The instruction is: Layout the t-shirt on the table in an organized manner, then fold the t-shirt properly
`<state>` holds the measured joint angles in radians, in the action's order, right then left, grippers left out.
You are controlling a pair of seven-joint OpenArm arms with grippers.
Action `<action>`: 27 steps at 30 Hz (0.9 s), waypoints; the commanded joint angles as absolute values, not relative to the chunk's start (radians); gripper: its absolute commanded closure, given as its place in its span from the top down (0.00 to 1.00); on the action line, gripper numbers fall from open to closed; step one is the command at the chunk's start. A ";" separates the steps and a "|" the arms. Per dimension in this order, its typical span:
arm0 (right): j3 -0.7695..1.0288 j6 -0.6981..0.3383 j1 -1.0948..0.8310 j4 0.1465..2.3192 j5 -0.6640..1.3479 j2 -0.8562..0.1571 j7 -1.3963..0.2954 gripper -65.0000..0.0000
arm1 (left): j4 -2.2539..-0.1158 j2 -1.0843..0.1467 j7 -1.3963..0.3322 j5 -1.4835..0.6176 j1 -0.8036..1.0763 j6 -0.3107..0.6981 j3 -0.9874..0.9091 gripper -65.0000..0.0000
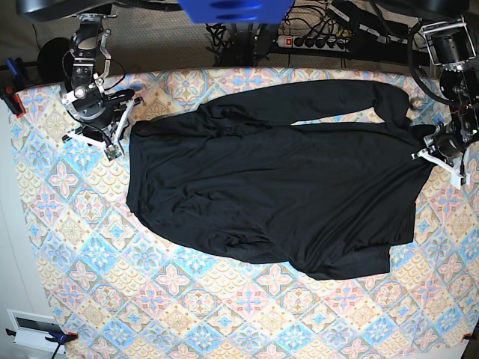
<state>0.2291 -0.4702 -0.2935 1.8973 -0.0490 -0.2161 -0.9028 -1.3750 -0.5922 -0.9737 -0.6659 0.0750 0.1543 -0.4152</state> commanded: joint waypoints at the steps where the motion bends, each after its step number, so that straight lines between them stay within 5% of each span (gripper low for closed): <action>1: 0.234 -0.466 -0.288 1.913 -0.047 -0.226 -0.891 0.21 | -1.389 -0.618 -0.960 -0.671 0.064 0.154 -0.424 0.00; 16: 0.013 -0.492 -0.174 1.897 -0.044 -0.225 -0.834 0.21 | -1.389 -0.639 -0.958 -0.679 0.061 0.154 -0.424 0.00; 27: -0.065 -0.490 -0.085 1.592 -0.045 -0.225 -0.869 0.21 | -1.389 -0.648 -0.963 -0.679 -0.028 0.150 -0.426 0.00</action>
